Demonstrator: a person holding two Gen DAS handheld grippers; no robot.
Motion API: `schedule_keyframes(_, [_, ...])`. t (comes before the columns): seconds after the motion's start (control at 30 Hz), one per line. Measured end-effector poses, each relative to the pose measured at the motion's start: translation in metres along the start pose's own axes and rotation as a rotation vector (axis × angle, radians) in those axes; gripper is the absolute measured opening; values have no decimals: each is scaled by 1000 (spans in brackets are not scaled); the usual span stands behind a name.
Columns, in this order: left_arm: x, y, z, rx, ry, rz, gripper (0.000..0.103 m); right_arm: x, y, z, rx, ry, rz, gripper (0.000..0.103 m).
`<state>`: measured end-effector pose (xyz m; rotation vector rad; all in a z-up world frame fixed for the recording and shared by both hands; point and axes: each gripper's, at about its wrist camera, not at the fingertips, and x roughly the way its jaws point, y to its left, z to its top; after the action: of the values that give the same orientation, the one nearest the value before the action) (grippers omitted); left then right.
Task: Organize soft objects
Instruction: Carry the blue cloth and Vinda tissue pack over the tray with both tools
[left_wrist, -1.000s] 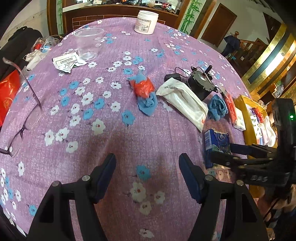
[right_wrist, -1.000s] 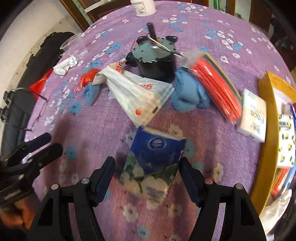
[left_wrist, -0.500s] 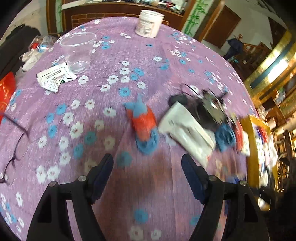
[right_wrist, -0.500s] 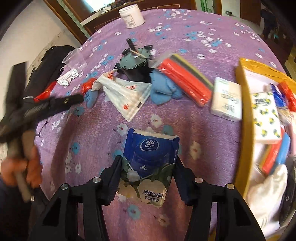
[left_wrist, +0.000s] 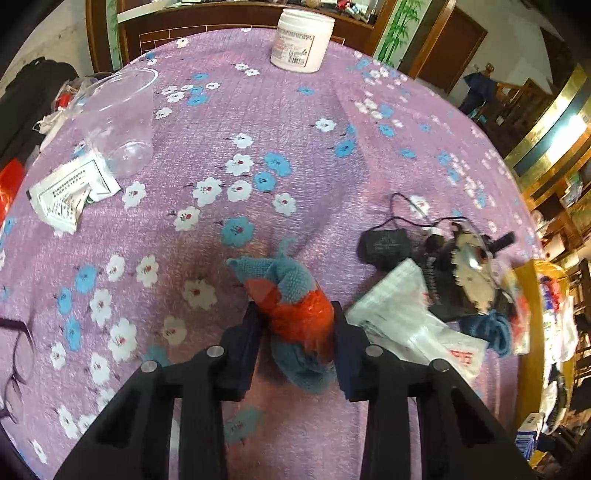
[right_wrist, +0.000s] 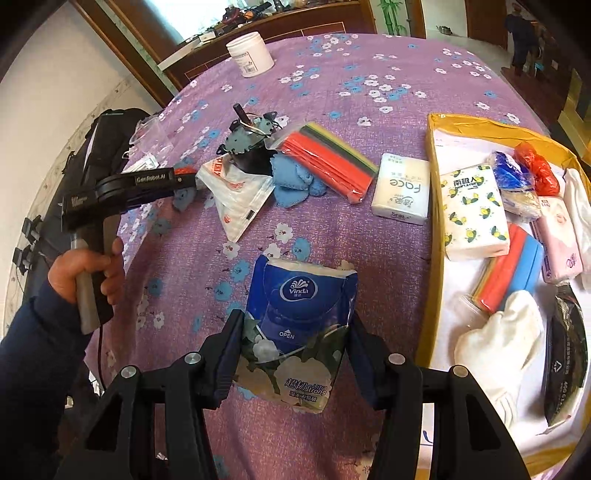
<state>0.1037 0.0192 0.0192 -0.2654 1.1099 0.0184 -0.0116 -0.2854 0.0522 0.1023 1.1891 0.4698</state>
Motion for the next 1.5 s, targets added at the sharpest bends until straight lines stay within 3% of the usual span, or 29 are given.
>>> schedule_keyframes(0.2, [-35,-11,-37,12,-42,-69,34,-7,-4,-7,13,-4,13,58])
schedule_keyframes(0.4, [-57,-45,-80,57,-25,-134,34,-9,-1,-8,-6,-1,47,58])
schedule_keyframes(0.67, [-77,-89,-116,76,-34,-133,34,-32,-8,-4,-87,-32,104,58])
schedule_keyframes(0.9, [-100,-146,-125,118,-78,-137,34,-71,-61,-23,-42,-79,116,58])
schedule_keyframes(1.07, [-109,-206,-137,221,-75,-166,34,-100,-115,-38,71,-137,97,58])
schedule_keyframes(1.27, [-104,-274,-152,351,-21,-228,34,-123,-173,-52,204,-187,63,58])
schedule_keyframes(1.5, [-81,-334,-168,484,69,-272,34,-139,-213,-61,310,-221,36,58])
